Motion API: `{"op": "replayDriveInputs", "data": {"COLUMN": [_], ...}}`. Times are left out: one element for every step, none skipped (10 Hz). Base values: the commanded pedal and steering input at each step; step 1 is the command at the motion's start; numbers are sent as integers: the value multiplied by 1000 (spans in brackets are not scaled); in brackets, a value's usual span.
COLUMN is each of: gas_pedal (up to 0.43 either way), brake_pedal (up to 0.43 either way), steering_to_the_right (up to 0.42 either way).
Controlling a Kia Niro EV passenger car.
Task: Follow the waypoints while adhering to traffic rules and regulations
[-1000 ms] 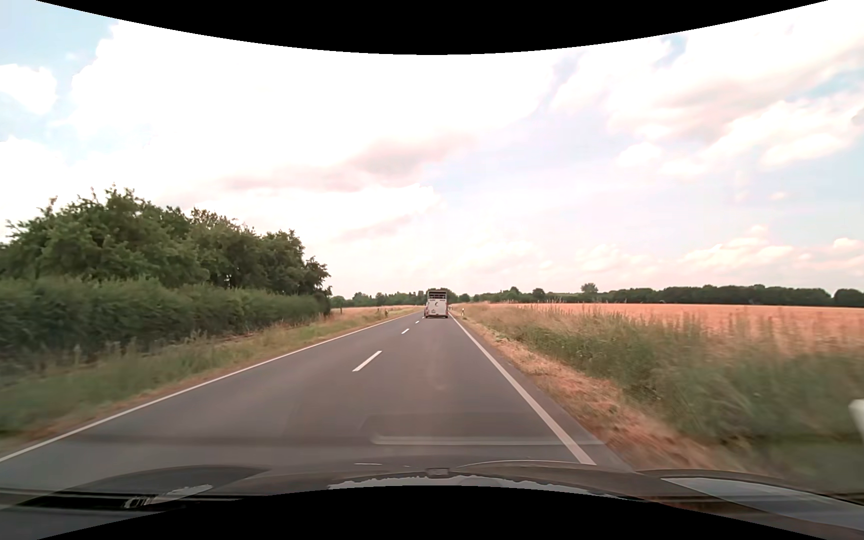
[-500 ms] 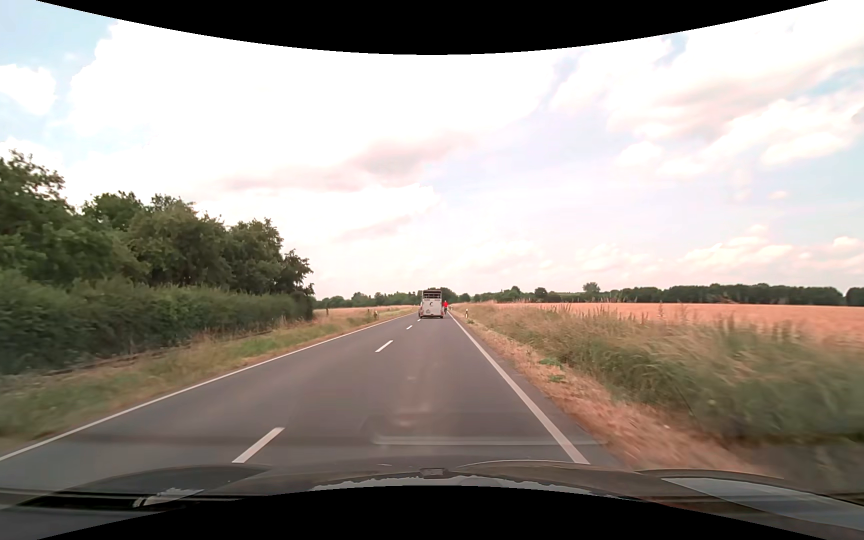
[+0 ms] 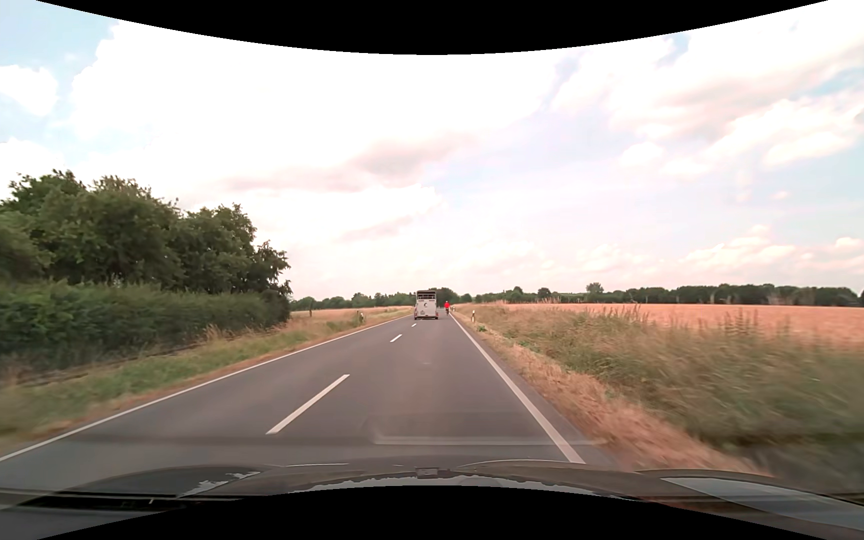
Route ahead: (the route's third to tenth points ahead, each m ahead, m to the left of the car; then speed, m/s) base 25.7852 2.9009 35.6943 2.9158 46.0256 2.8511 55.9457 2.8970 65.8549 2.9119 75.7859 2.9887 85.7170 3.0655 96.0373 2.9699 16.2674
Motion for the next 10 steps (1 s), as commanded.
{"op": "replayDriveInputs", "data": {"gas_pedal": [177, 177, 177, 177, 177, 177, 177, 177, 177, 177], "brake_pedal": [0, 0, 0, 0, 0, 0, 0, 0, 0, 0], "steering_to_the_right": [-5, -6, -6, -6, -7, -6, -6, -6, -6, -7]}}
